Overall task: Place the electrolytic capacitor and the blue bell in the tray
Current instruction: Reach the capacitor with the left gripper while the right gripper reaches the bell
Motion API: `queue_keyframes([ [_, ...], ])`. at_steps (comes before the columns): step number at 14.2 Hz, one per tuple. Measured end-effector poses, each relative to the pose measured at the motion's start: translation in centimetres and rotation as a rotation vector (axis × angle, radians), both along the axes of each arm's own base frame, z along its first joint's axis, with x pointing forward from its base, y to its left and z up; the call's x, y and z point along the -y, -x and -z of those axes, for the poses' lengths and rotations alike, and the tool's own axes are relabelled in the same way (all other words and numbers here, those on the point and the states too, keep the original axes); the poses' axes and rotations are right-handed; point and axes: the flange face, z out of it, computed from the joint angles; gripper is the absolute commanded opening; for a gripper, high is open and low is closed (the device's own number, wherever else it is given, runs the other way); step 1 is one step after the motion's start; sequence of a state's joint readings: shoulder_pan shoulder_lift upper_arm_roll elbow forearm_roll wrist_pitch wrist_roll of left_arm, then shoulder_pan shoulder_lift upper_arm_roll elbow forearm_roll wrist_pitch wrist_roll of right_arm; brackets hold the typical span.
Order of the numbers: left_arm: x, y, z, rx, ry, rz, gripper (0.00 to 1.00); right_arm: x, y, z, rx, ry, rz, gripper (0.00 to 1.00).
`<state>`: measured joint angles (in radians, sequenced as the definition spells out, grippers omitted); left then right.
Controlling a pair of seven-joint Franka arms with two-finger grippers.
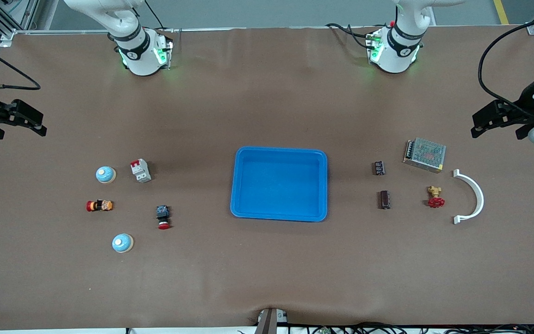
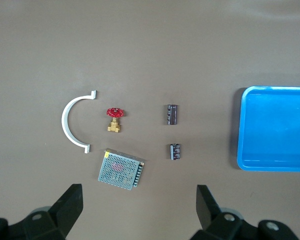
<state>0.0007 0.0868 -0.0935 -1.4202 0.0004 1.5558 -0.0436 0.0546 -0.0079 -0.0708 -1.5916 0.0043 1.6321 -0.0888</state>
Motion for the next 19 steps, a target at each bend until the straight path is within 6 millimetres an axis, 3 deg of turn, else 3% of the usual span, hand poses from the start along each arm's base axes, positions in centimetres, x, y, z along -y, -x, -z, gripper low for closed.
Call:
queue_keyframes([
  [8, -0.1, -0.1, 0.3, -0.006, 0.0, -0.001, 1.0, -0.4, -0.4, 0.9, -0.019, 0.001, -0.007, 1.0],
  [10, -0.3, -0.7, 1.8, -0.032, -0.001, -0.006, 1.0, -1.2, -1.7, 2.5, -0.022, 0.003, -0.02, 1.0],
  [13, -0.6, -3.1, 5.9, -0.065, -0.003, -0.011, 1.0, -2.2, -4.5, 6.3, -0.007, 0.009, -0.035, 1.0],
  [19, -0.8, -5.4, 10.9, -0.112, -0.002, -0.017, 1.0, -2.6, -8.3, 12.8, -0.002, 0.018, -0.038, 1.0],
])
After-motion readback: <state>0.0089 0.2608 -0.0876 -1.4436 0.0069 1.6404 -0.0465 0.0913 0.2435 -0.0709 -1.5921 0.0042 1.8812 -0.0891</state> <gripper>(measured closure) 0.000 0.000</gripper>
